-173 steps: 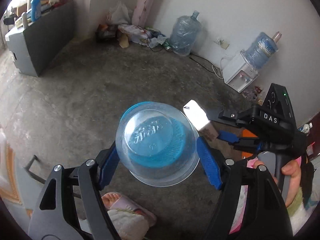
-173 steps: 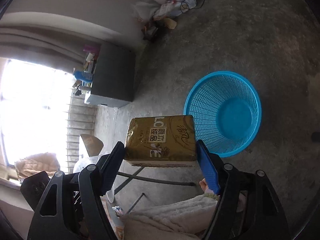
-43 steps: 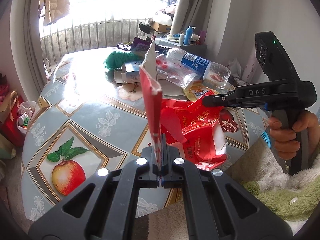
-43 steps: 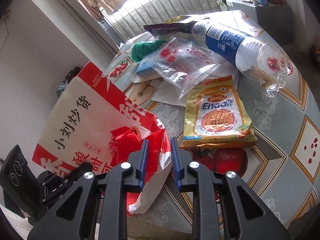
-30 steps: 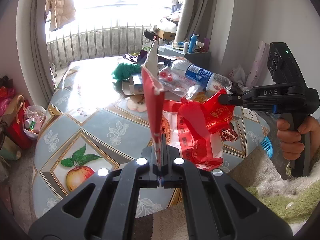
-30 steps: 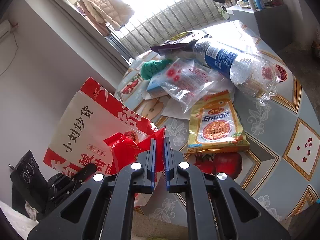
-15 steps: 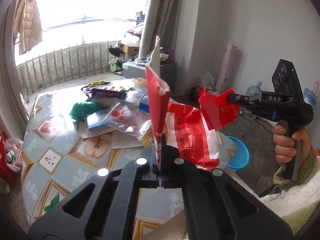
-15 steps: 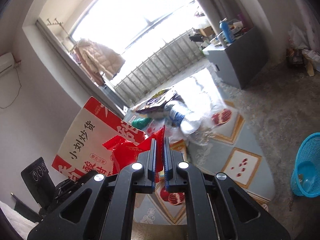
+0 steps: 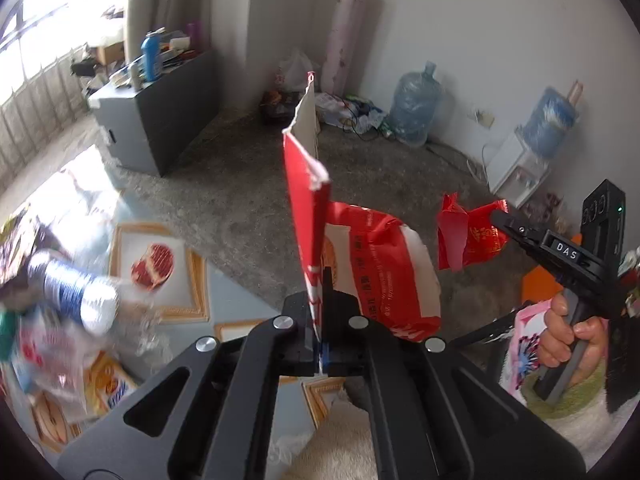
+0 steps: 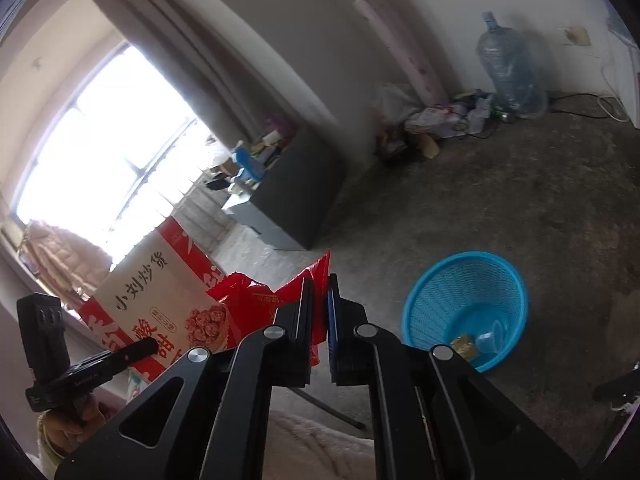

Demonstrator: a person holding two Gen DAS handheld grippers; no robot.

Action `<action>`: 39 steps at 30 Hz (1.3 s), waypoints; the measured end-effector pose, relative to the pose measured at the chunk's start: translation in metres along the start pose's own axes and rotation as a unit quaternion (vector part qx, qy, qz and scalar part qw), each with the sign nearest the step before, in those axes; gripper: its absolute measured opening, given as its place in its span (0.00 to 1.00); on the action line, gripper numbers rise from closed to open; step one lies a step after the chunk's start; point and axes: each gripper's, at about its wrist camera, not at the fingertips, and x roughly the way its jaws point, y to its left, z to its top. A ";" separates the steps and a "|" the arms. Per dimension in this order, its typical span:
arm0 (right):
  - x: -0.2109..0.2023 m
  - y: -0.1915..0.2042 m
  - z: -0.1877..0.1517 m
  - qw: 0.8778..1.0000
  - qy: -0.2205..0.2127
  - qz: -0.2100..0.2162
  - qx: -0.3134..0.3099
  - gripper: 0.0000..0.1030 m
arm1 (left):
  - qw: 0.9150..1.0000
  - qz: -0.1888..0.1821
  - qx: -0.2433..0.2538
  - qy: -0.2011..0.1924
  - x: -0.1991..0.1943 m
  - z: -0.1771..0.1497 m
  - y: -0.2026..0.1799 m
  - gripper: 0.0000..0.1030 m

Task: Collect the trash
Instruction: 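Carry both bags over the blue wastebasket and open both tools to drop them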

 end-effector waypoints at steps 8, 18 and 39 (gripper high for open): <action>0.067 -0.081 0.011 0.990 0.030 -0.134 0.045 0.06 | 0.973 0.014 0.208 0.098 0.160 0.039 -0.093 0.00; 0.198 -0.172 0.002 0.967 0.132 -0.194 0.102 0.18 | 0.965 0.025 0.237 0.113 0.294 0.055 -0.112 0.57; 0.099 -0.085 0.000 0.985 0.066 -0.159 0.014 0.53 | 0.989 0.030 0.143 -0.029 0.077 0.079 -0.078 0.59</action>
